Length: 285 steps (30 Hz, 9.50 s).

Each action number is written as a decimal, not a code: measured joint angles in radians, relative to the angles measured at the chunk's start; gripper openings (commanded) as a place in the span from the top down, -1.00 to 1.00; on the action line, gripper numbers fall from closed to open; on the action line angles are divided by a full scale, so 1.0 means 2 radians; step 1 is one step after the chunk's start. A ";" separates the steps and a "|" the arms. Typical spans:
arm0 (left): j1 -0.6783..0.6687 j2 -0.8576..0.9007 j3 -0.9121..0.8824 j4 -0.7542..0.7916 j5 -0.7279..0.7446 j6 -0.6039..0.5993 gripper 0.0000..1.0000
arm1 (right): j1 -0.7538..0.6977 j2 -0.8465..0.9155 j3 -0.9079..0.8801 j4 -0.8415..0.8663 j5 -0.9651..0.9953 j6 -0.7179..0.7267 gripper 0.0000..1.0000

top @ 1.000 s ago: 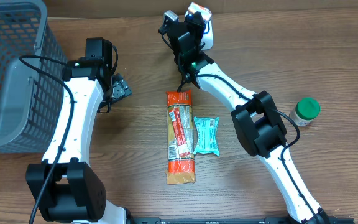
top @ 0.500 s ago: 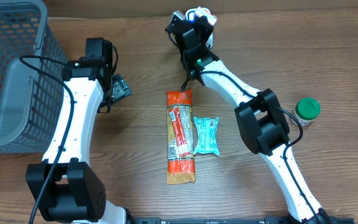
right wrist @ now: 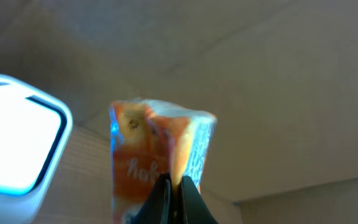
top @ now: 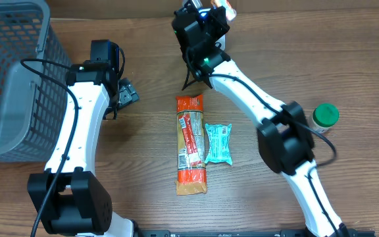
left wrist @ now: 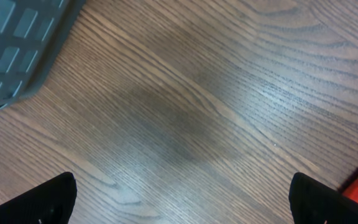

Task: Scan the item barcode

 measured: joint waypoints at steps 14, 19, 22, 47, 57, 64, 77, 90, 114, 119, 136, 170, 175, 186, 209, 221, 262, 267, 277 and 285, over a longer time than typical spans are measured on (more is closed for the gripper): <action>0.000 0.000 0.000 0.000 0.000 0.000 -0.99 | -0.039 -0.265 0.009 -0.586 -0.316 0.377 0.93; 0.000 0.000 0.000 0.000 0.000 0.000 -1.00 | -0.096 -0.260 -0.019 -0.639 -0.397 0.422 0.93; 0.000 0.000 0.000 0.000 0.000 0.000 -0.99 | -0.118 -0.259 -0.063 -0.629 -0.419 0.434 0.93; 0.000 0.000 0.000 0.000 0.000 0.000 -0.99 | -0.209 -0.250 -0.371 -0.422 -0.446 0.401 0.02; 0.000 0.000 0.000 0.000 0.000 0.000 -0.99 | -0.223 -0.250 -0.371 -0.398 -0.466 0.395 0.00; 0.000 0.000 0.000 0.000 0.000 0.000 -0.99 | -0.221 -0.250 -0.381 -0.377 -0.563 0.395 0.68; 0.000 0.000 0.000 0.000 0.000 0.000 -0.99 | -0.218 -0.250 -0.473 -0.287 -0.543 0.399 0.68; 0.000 0.000 0.000 0.000 0.000 0.000 -1.00 | -0.218 -0.250 -0.473 -0.304 -0.486 0.432 0.67; 0.000 0.000 0.000 0.000 0.000 0.000 -0.99 | -0.062 -0.250 -0.461 -0.299 -0.784 0.398 0.43; 0.000 0.000 0.000 0.000 0.000 0.000 -0.99 | -0.025 -0.250 -0.461 -0.241 -0.787 0.435 0.57; 0.000 0.000 0.000 0.000 0.000 0.000 -1.00 | -0.023 -0.250 -0.476 -0.224 -0.769 0.495 0.51; 0.000 0.000 0.000 0.000 0.000 0.000 -1.00 | -0.117 -0.249 -0.500 -0.198 -0.759 0.486 0.52; 0.000 0.000 0.000 0.000 0.000 0.000 -0.99 | -0.164 -0.249 -0.500 -0.183 -0.855 0.471 0.66; 0.000 0.000 0.000 0.000 0.000 0.000 -1.00 | -0.208 -0.249 -0.508 -0.169 -0.936 0.447 0.93; -0.001 0.000 0.000 0.000 0.000 0.000 -1.00 | -0.199 -0.173 -0.586 0.014 -1.020 0.517 0.93; -0.001 0.000 0.000 0.000 0.000 0.000 -0.99 | -0.198 -0.171 -0.580 0.008 -1.096 0.510 0.93; -0.001 0.000 0.000 0.000 0.000 0.000 -1.00 | -0.210 -0.290 -0.567 -0.040 -1.003 0.540 0.84; -0.001 0.000 0.000 0.000 0.000 0.000 -1.00 | -0.211 -0.290 -0.574 -0.048 -0.968 0.539 0.84; -0.001 0.000 0.000 0.000 0.000 0.000 -0.99 | -0.211 -0.290 -0.587 -0.056 -0.909 0.539 0.83; -0.001 0.000 0.000 0.000 0.000 0.000 -1.00 | -0.211 -0.265 -0.587 -0.055 -0.902 0.539 0.84</action>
